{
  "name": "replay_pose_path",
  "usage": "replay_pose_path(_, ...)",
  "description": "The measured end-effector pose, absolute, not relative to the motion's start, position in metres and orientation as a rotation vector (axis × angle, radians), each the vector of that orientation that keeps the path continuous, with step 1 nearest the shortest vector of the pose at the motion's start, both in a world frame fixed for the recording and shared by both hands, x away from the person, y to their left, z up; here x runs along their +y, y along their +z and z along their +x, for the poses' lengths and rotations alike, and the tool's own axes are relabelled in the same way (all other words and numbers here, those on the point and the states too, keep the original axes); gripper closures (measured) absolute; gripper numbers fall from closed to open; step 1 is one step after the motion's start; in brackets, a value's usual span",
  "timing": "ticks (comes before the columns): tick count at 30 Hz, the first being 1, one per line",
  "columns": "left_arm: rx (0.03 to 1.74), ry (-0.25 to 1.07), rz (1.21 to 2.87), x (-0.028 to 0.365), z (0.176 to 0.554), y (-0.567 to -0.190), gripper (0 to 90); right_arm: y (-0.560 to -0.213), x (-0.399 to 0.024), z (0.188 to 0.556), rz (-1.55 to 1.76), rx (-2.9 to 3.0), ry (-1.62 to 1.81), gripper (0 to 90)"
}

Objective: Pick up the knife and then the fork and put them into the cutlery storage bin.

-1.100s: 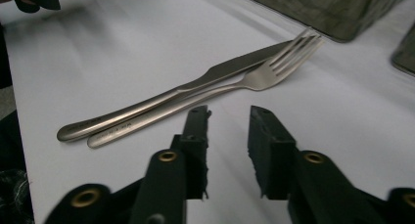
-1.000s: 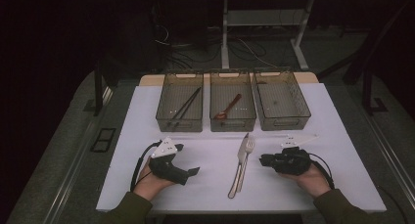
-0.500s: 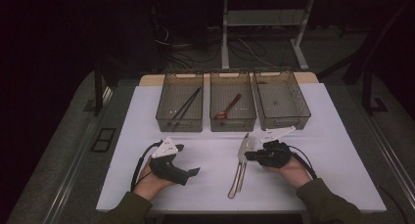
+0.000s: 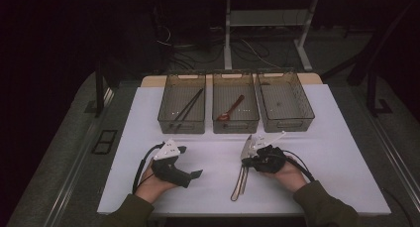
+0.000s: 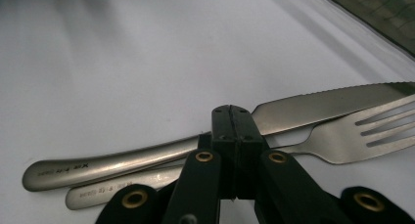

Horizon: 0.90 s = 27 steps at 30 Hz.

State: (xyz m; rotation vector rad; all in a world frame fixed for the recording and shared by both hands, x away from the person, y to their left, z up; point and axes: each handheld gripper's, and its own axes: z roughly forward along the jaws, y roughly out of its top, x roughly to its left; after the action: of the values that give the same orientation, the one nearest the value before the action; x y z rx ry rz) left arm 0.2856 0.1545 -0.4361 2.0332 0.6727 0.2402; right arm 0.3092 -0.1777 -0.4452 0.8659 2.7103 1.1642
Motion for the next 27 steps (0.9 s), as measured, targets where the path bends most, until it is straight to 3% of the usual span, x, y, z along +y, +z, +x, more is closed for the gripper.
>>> replay_pose_path(27,0.673,0.238,2.028,0.154,0.286,-0.436,0.0,-0.443,-0.173,0.298,0.837,2.762,1.061,89.2)
